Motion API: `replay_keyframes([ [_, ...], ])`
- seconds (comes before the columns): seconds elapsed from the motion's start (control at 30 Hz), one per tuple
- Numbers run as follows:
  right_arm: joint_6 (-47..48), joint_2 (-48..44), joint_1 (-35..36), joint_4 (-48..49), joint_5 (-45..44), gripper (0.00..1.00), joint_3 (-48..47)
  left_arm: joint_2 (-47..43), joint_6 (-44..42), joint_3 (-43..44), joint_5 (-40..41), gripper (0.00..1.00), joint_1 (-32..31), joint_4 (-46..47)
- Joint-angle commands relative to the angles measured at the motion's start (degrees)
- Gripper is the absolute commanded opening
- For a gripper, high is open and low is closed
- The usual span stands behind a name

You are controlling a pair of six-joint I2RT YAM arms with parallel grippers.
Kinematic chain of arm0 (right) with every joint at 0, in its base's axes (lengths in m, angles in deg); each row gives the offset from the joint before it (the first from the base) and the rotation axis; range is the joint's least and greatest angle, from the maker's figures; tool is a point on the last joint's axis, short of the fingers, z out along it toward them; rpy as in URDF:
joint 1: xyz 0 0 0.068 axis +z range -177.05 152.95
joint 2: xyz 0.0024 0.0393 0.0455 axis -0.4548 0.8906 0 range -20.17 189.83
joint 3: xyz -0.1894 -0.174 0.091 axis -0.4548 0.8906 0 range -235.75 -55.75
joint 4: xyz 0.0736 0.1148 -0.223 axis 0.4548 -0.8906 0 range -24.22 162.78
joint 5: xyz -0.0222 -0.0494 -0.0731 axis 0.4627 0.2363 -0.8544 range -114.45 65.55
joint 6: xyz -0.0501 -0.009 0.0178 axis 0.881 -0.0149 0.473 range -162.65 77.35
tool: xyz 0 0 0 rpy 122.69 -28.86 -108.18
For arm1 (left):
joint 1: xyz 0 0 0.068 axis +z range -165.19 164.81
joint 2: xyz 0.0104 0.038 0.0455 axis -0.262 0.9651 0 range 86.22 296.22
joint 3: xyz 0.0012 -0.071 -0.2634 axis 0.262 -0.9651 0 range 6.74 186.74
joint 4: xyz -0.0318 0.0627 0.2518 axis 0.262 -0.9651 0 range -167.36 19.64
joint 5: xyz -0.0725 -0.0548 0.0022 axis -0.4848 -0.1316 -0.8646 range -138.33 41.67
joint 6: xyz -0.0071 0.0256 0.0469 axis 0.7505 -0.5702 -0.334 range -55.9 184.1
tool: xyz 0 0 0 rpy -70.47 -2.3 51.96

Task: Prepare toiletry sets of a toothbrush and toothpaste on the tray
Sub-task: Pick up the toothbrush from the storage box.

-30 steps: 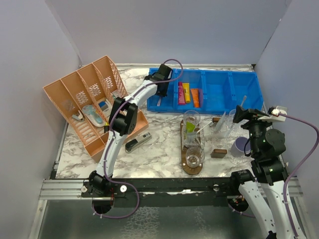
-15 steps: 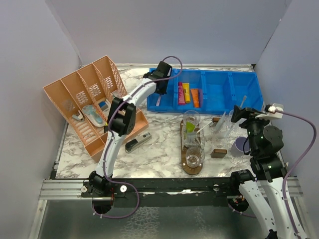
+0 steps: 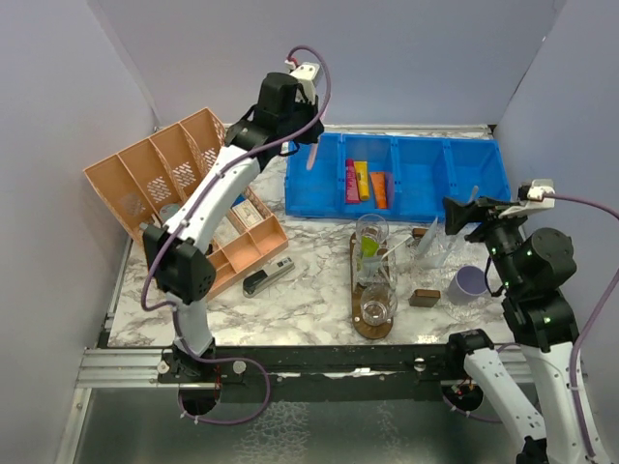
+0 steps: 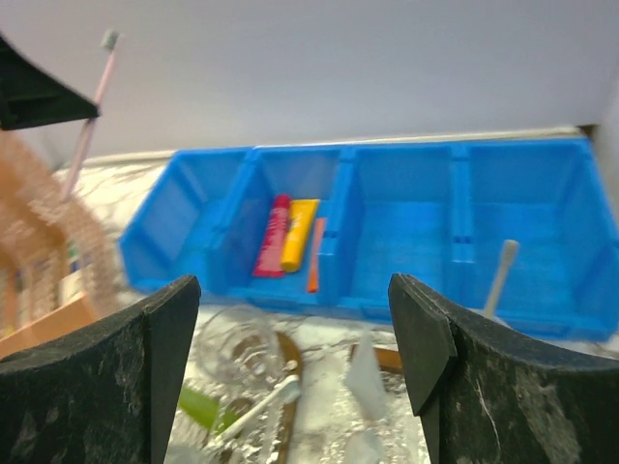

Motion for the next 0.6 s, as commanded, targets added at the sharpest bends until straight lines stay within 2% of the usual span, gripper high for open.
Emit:
replay_keyframes([
  [0.0, -0.44, 2.71, 0.42, -7.41, 20.31, 0.8, -5.09, -11.65, 1.9, -17.2, -18.94, 0.0, 0.06, 16.11],
  [0.1, -6.32, 4.6, 0.42, -6.26, 30.56, 0.8, -6.49, -20.42, 5.54, -31.08, -28.2, 0.0, -0.55, 30.54],
  [0.17, -13.42, 5.56, 0.42, -3.76, 33.55, 0.8, -6.3, -24.73, 6.1, -37.62, -30.44, 0.0, -2.11, 36.79],
  [0.27, -24.72, 6.29, 0.42, 3.38, 35.43, 0.79, -4.0, -29.05, 3.84, -42.23, -31.27, 0.0, -4.69, 39.31],
  [0.37, -30.76, 9.2, 0.42, 16.31, 42.9, 0.78, -0.4, -31.93, 3.35, -46.78, -30.9, 0.0, -6.82, 42.15],
  [0.43, -31.69, 12.76, 0.42, 20.47, 47.1, 0.78, -0.67, -32.3, 1.76, -47.19, -31.01, 0.0, -8.91, 41.56],
  [0.57, -29.23, 17.87, 0.39, 22.97, 48.93, 0.78, -2.41, -32.72, 1.27, -48.0, -31.41, 0.0, -11.35, 42.35],
])
